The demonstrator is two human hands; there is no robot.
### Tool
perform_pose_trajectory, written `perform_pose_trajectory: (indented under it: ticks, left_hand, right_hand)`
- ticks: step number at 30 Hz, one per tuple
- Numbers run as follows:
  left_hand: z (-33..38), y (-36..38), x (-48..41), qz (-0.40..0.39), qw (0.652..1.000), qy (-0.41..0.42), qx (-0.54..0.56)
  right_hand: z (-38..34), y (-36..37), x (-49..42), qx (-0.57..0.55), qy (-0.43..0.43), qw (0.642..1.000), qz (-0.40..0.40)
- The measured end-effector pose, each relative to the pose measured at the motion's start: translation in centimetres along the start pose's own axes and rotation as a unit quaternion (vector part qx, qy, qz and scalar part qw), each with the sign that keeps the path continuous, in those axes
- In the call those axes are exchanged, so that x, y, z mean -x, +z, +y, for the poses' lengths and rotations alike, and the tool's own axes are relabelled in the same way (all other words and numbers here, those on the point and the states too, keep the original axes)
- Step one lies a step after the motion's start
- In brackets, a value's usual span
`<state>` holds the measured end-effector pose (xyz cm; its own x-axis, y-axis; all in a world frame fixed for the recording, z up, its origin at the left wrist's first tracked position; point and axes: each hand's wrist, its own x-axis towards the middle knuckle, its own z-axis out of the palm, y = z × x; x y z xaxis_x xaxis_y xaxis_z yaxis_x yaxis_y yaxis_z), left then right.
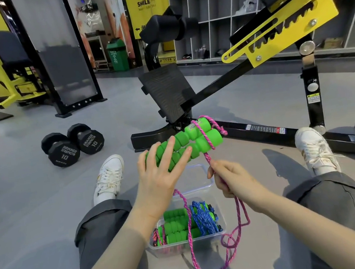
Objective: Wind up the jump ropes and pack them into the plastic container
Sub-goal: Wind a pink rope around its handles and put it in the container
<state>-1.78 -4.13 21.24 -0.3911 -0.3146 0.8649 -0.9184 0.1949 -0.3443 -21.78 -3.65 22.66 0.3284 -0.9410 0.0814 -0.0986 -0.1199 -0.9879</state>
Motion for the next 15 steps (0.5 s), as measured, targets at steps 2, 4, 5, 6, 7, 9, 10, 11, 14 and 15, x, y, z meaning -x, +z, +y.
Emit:
perform_pose_trajectory:
  ticks: [2,4,5,6,7,9,10,11,14,15]
  left_hand:
    - [-0.1,0.3,0.2,-0.015,1.000,-0.005,-0.014]
    - [-0.6,0.5,0.5,-0.026,0.999,0.002,-0.026]
    - [-1.0,0.6,0.7,-0.034,0.999,0.005,-0.033]
    - [-1.3,0.7,1.0,-0.042,0.998,0.007,-0.042]
    - [-1.7,0.8,1.3,-0.052,0.997,0.008,-0.050]
    - [-2.5,0.9,2.0,-0.074,0.996,0.000,-0.059]
    - [-2.9,0.9,2.4,-0.086,0.994,-0.005,-0.065]
    - [-3.3,1.0,2.8,-0.099,0.992,-0.007,-0.072]
    - [-4.1,1.0,3.9,-0.119,0.989,0.011,-0.083]
    - [-4.2,0.9,4.0,-0.120,0.989,0.025,-0.082]
  right_hand:
    - [-0.3,-0.2,0.3,0.042,0.005,0.999,-0.009]
    - [-0.9,-0.9,0.8,0.061,0.020,0.998,-0.027]
    - [-1.3,-1.3,1.0,0.063,0.029,0.997,-0.040]
    - [-1.9,-1.9,1.3,0.063,0.037,0.996,-0.056]
    - [-2.5,-2.5,1.5,0.066,0.042,0.994,-0.071]
    - [-3.8,-3.8,2.0,0.085,0.041,0.990,-0.102]
    - [-4.6,-4.3,2.2,0.093,0.038,0.988,-0.118]
    - [-5.3,-4.9,2.4,0.095,0.033,0.986,-0.135]
    - [-7.9,-5.9,2.6,0.116,0.006,0.980,-0.164]
    - [-8.7,-6.1,2.6,0.141,-0.007,0.977,-0.162]
